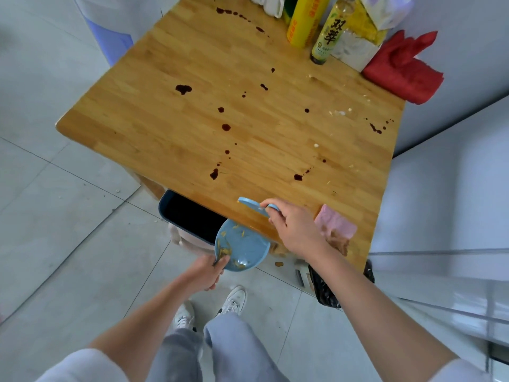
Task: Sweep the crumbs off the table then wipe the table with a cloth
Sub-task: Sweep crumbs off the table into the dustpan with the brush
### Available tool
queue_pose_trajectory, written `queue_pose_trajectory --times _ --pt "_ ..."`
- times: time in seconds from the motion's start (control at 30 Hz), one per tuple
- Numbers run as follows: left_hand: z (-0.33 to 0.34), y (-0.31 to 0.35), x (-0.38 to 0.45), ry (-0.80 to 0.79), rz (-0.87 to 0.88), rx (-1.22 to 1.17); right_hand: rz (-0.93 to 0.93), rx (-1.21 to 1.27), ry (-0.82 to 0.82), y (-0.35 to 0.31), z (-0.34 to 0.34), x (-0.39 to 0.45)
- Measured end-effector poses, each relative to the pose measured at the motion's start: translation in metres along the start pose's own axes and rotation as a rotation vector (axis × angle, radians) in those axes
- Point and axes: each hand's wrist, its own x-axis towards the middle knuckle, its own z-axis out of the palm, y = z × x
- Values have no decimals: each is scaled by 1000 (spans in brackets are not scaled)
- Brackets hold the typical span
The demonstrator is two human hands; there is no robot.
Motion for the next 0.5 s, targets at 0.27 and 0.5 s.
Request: queue_pose_trajectory --times 0.27,0.5 --pt "5 -10 -3 -50 6 43 88 179 177 13 -6 -44" --pt "27 -5 -15 -78 22 60 314 211 416 61 -54 -64"
